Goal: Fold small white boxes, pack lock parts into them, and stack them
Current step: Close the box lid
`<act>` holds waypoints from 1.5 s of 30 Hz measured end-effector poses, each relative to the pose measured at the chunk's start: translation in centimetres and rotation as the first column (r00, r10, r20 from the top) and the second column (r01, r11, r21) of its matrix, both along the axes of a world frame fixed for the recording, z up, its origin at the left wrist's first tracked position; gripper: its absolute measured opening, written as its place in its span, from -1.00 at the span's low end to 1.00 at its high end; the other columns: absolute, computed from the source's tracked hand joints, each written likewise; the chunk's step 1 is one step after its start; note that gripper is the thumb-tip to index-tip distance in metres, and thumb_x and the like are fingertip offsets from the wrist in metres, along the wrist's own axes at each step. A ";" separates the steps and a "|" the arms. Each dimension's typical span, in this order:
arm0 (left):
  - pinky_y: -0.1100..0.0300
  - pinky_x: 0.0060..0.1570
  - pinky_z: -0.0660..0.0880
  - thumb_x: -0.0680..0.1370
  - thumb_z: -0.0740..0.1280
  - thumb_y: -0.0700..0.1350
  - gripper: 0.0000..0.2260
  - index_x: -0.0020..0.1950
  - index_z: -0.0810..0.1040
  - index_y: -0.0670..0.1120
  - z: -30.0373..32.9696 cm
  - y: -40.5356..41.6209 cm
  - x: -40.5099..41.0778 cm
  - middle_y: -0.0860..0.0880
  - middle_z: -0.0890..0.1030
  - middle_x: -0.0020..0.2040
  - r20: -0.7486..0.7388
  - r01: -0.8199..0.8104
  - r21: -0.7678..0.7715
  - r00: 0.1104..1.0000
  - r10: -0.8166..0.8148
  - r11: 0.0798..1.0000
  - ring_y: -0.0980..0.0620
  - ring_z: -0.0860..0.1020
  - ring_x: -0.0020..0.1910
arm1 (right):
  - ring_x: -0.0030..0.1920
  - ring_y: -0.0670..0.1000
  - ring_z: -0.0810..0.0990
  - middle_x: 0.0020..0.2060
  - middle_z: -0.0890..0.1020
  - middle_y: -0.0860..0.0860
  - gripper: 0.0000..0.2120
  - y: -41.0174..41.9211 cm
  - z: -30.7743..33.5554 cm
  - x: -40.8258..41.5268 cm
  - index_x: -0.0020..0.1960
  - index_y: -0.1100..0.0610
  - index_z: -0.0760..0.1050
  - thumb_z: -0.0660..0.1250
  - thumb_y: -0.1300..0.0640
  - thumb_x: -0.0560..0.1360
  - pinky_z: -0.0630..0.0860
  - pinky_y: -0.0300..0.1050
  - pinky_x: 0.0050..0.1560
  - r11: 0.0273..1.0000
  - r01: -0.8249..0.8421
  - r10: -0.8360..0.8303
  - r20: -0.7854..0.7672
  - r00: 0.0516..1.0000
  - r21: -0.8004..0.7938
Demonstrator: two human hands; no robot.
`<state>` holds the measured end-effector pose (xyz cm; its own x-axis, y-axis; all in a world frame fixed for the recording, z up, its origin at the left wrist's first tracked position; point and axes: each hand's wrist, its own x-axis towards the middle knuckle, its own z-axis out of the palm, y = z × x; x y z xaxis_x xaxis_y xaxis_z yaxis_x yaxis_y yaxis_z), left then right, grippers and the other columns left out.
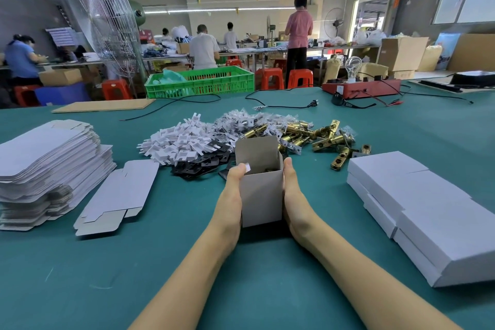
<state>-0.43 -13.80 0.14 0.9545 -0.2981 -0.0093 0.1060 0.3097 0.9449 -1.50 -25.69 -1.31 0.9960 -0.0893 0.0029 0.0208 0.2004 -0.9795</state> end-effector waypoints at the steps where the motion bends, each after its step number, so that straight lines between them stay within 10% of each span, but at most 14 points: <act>1: -0.03 0.02 0.59 0.37 0.31 0.23 -0.63 0.09 0.61 0.11 0.0 0.0 0.0 -0.08 0.68 0.10 0.038 -0.025 -0.015 0.999 0.025 1.000 -0.04 0.66 0.00 | 0.21 0.03 0.58 0.20 0.61 0.02 -0.28 0.0 0.2 -0.1 0.32 -0.12 0.41 0.03 -0.50 0.33 0.44 0.12 0.31 1.000 -0.002 0.002 0.012 1.000 0.000; 16: 0.21 -0.24 0.58 0.66 0.11 -0.20 -0.69 0.27 0.52 0.09 1.5 0.1 -0.5 0.00 0.70 0.08 0.162 -0.034 -0.180 0.985 0.064 0.983 0.07 0.68 -0.07 | 0.06 0.13 0.63 0.09 0.66 0.12 -0.52 0.1 1.7 -0.3 0.21 0.03 0.51 0.21 -0.22 0.41 0.54 0.10 0.09 0.997 -0.025 0.022 0.046 0.999 0.072; 19: 0.23 -0.28 0.58 0.65 0.12 -0.24 -0.68 0.14 0.59 0.09 1.7 0.0 -0.6 0.00 0.71 0.01 0.140 -0.054 -0.212 0.986 0.085 0.976 0.09 0.68 -0.15 | -0.08 0.01 0.62 0.03 0.68 0.02 -0.81 0.3 2.1 -0.2 0.10 -0.11 0.48 0.14 0.00 0.55 0.54 -0.01 -0.07 0.999 0.046 -0.048 0.128 0.991 0.019; 27: 0.26 -0.27 0.56 0.63 0.16 -0.26 -0.63 -0.15 0.67 0.06 1.9 0.2 -1.0 0.00 0.70 -0.10 0.199 -0.078 -0.186 0.973 0.115 0.979 0.10 0.64 -0.18 | -0.17 -0.04 0.55 -0.21 0.64 -0.02 -0.59 0.9 3.3 -0.7 -0.20 -0.06 0.60 0.11 0.32 0.59 0.48 -0.07 -0.08 0.975 0.209 -0.222 0.354 0.908 0.077; 38: 0.22 -0.31 0.47 0.43 0.32 0.05 -0.82 -0.15 0.62 -0.02 2.0 0.9 -1.8 -0.09 0.61 -0.16 0.242 -0.017 -0.154 0.969 0.054 0.988 0.04 0.54 -0.27 | -0.07 0.16 0.55 -0.12 0.64 0.14 -0.72 1.2 2.2 -1.2 -0.12 0.15 0.58 0.13 0.08 0.41 0.42 0.06 -0.07 0.967 0.248 -0.248 0.435 0.866 0.058; 45: -0.07 0.03 0.42 0.44 0.30 0.16 -0.81 -0.05 0.62 0.13 1.4 0.5 -2.1 -0.08 0.61 -0.01 0.389 -0.179 0.010 0.907 0.161 0.984 -0.05 0.52 -0.02 | -0.15 -0.11 0.53 -0.16 0.63 -0.05 -0.67 1.3 2.2 -1.7 -0.06 0.10 0.56 0.17 -0.10 0.44 0.39 -0.27 -0.18 0.943 0.327 -0.253 0.509 0.823 -0.061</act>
<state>-2.50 -13.32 1.50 0.9226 -0.1391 0.3599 -0.3196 0.2472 0.9148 -3.19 -24.38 0.85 0.7892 -0.3350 0.5147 0.5377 -0.0279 -0.8426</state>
